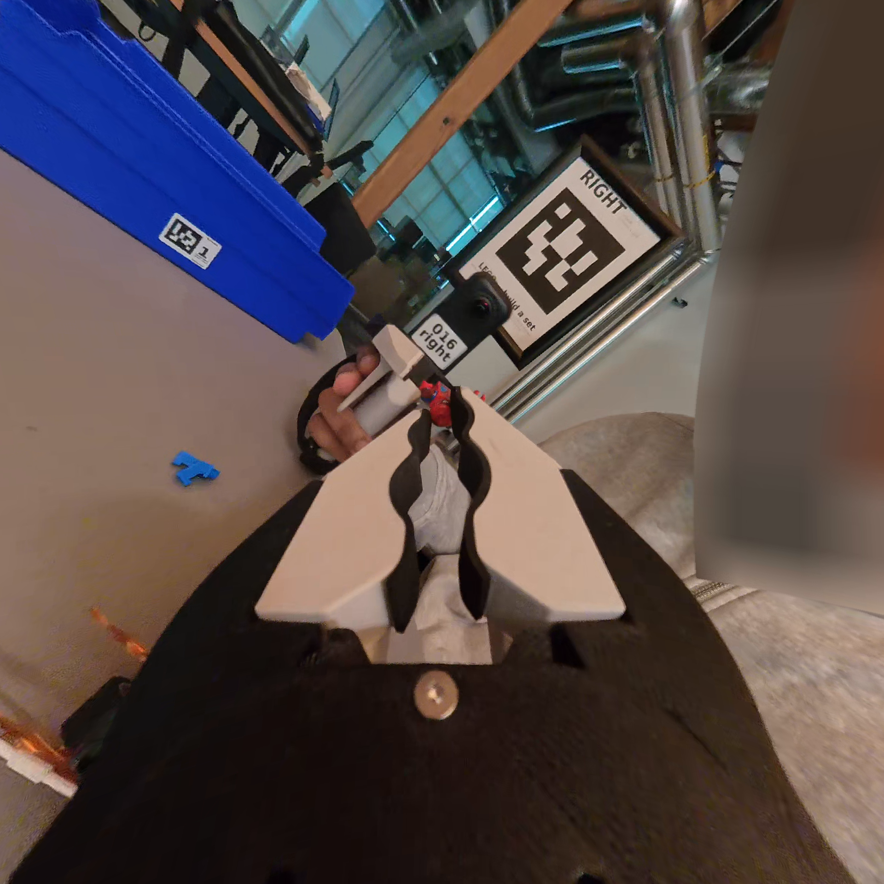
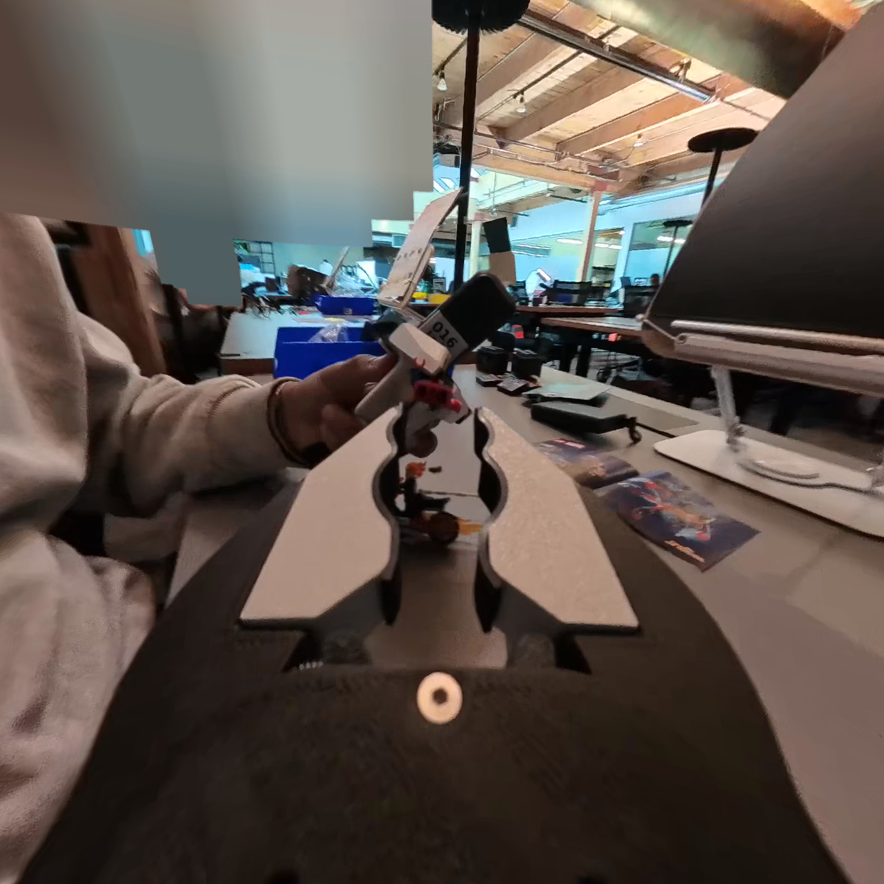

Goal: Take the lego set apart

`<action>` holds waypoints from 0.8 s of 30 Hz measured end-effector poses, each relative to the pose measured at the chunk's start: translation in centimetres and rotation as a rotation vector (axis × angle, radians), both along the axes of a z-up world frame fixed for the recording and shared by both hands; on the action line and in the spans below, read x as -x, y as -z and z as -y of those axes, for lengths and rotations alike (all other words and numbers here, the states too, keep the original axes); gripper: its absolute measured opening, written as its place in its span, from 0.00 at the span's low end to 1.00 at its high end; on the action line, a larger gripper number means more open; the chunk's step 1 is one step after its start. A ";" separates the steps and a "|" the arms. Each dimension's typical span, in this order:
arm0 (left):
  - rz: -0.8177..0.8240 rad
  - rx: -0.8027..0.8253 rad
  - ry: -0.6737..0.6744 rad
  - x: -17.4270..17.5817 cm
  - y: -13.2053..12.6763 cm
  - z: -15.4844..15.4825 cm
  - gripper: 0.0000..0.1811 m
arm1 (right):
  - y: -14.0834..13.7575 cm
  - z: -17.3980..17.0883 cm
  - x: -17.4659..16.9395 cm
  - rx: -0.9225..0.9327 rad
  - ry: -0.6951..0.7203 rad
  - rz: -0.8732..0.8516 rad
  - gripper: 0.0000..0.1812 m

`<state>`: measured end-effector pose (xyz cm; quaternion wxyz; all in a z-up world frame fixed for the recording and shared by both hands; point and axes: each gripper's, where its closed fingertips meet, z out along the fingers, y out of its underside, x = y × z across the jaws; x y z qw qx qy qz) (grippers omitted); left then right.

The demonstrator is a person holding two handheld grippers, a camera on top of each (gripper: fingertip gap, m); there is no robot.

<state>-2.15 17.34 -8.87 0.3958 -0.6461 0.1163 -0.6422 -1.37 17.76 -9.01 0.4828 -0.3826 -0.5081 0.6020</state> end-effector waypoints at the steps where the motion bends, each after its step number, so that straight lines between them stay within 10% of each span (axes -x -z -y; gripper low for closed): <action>1: -0.014 -0.003 0.004 -0.1 0.2 0.0 0.05 | 0.0 0.2 0.1 -0.027 0.015 -0.007 0.17; 24: -0.040 0.041 0.061 -1.0 1.5 0.2 0.05 | 0.9 1.6 0.5 -0.256 0.092 0.008 0.13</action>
